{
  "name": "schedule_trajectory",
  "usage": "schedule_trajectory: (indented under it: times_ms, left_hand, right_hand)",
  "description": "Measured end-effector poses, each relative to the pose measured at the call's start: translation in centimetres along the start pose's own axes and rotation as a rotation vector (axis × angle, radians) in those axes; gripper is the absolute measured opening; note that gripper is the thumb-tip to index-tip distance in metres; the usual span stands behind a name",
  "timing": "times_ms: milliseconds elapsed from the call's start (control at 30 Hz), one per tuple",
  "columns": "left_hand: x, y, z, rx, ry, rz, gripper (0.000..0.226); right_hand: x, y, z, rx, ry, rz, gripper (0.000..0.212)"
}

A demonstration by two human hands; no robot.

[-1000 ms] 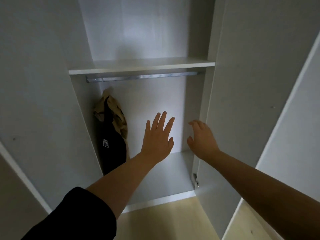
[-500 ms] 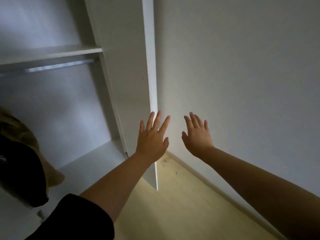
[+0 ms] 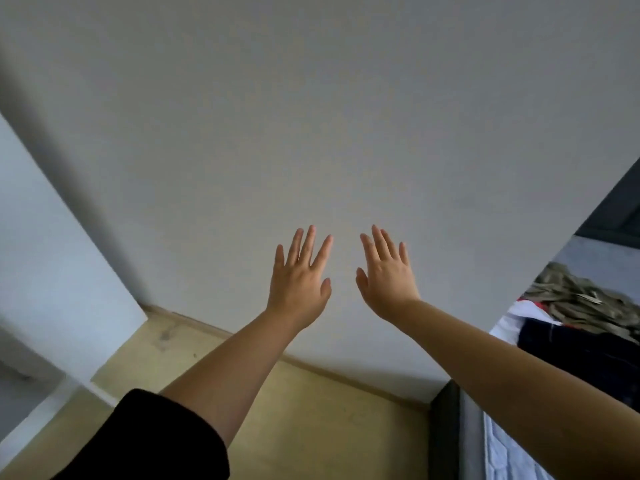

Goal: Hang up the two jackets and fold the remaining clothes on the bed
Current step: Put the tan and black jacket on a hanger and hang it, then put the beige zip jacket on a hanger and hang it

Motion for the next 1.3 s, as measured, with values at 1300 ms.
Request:
schedule_trajectory:
  times_ms: [1300]
  left_hand:
    - [-32.3,37.0,17.1,-0.437,0.593,-0.283,0.063]
  right_hand:
    - [-28.9,40.7,-5.0,0.023,0.560,-0.298,0.074]
Point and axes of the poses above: each hand's wrist, its own z-axis towards the middle knuckle, its own x-axis out of the back of the hand, y = z × x, the point moved 5 cm from there along z, towards the middle knuckle, and after that the axes turned 12 degrees about -y, right-handed, at the moved point
